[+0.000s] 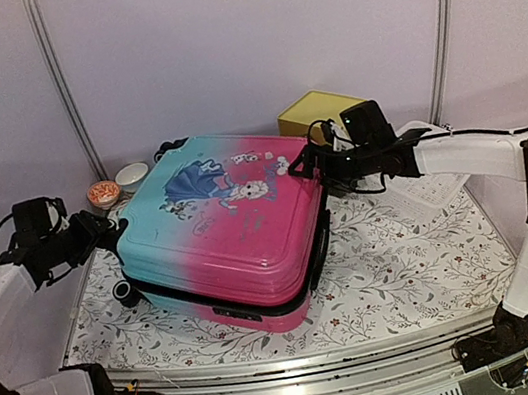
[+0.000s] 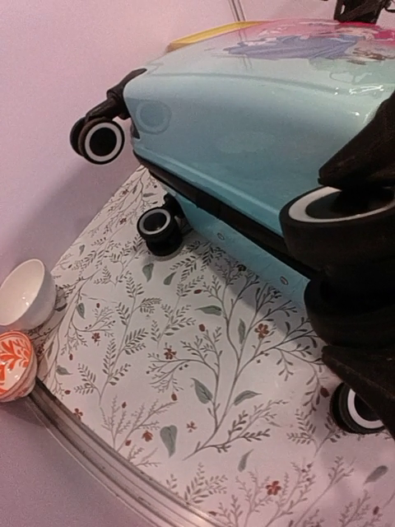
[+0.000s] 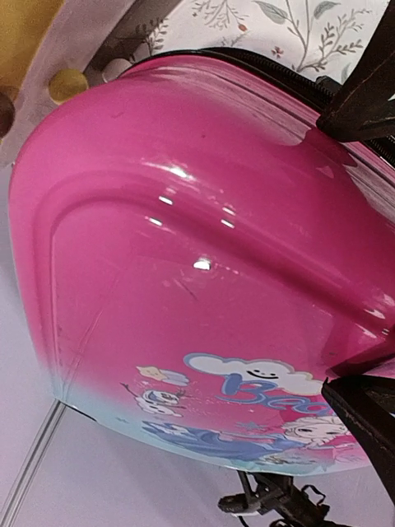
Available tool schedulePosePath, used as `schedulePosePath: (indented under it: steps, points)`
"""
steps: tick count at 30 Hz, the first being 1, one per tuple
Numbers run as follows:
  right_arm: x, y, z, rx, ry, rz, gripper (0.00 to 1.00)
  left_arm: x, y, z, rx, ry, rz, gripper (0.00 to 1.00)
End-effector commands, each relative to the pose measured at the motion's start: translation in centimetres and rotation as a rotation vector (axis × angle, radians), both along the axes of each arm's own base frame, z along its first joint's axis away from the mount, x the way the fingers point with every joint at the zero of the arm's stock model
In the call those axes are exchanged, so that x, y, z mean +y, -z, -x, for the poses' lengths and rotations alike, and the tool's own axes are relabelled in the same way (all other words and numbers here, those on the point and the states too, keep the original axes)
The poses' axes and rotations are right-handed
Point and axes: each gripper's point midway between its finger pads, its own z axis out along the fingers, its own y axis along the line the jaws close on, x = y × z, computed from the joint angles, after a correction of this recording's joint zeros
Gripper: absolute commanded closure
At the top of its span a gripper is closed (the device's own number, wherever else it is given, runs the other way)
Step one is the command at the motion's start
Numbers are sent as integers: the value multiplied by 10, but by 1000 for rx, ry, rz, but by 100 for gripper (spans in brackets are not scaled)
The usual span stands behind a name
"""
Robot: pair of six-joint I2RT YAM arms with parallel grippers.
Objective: Open, take out, and arrange the luggage
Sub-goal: Rotate the luggage at the center of the board, then open the luggage at the center of the board.
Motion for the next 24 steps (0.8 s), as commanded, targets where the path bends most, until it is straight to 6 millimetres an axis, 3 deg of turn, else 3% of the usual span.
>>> schedulePosePath:
  steps: [1,7,11,14,18,24]
  points:
    - [39,-30,-8,-143,-145,-22,0,-82,9,59,33,353,97,40]
    - [50,-33,-27,-164,-179,27,0,-97,8,88,26,377,158,37]
    - [36,-43,-22,-207,-156,78,0,-87,2,87,1,325,114,26]
    - [21,-54,-13,-256,-139,112,1,-81,-2,82,-22,285,99,20]
    - [3,-63,7,-298,-148,138,1,-93,-10,80,-67,322,185,20]
    - [-19,-56,43,-356,-200,154,1,-105,-12,82,-77,347,309,19]
